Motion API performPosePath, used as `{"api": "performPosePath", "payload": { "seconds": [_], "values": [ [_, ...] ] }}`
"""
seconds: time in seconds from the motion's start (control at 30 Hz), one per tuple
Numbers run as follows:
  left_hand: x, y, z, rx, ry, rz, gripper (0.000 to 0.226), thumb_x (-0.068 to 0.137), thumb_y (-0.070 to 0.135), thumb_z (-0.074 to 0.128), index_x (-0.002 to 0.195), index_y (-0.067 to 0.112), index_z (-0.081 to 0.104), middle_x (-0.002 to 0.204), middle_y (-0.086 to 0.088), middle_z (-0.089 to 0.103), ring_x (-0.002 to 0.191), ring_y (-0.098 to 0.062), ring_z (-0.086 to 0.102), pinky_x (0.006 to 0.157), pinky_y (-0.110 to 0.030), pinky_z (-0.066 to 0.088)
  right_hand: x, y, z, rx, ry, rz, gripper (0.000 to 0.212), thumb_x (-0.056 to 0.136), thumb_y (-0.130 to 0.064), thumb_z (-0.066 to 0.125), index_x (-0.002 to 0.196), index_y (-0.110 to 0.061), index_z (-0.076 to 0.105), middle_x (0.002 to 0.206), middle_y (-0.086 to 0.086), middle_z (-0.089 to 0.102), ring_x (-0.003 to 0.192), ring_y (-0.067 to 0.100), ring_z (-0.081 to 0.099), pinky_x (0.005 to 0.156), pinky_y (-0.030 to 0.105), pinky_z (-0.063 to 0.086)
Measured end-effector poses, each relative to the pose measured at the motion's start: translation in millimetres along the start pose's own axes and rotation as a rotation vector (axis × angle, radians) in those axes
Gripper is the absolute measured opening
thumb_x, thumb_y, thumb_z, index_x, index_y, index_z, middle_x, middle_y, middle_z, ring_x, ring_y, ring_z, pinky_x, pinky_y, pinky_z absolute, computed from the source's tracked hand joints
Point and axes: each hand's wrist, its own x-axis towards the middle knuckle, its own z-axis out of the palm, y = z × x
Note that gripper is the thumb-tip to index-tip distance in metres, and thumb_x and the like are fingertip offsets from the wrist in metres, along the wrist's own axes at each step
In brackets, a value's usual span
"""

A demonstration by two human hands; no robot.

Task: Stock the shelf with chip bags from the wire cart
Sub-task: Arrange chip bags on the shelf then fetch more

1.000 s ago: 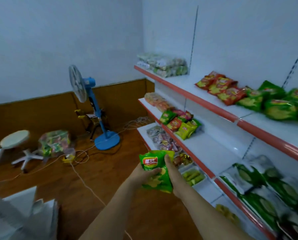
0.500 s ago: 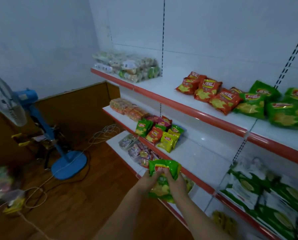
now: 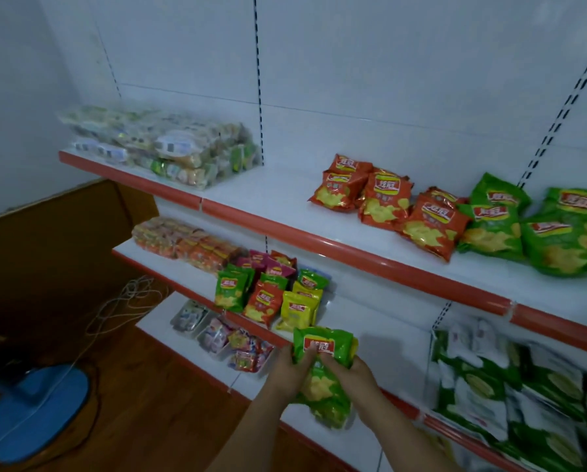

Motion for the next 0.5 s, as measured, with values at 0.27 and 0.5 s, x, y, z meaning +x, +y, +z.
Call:
{"api": "performPosePath", "payload": {
  "seconds": [0.27, 0.5],
  "values": [
    [175, -29, 25, 0.268, 0.069, -0.046, 0.077, 0.091, 0.061, 0.051, 0.150, 0.018, 0.029, 0.147, -0.016, 0.039, 0.132, -0.035, 0.044, 0.103, -0.041, 0.040, 225, 33, -21, 0.049, 0.334, -0.039, 0.046, 0.074, -0.043, 0.079, 0.109, -0.015, 0.066, 0.107, 0.010, 0.071, 0.101, 0.031, 0.067, 0.091, 0.050, 0.053],
    [323, -75, 43, 0.498, 0.109, 0.001, 0.071, 0.091, 0.044, 0.059, 0.150, 0.019, 0.029, 0.144, -0.019, 0.033, 0.132, -0.042, 0.036, 0.107, -0.047, 0.037, 394, 42, -28, 0.144, 0.410, -0.052, 0.043, 0.081, -0.018, 0.076, 0.120, -0.007, 0.061, 0.122, 0.015, 0.064, 0.112, 0.031, 0.061, 0.100, 0.051, 0.048]
  ]
}}
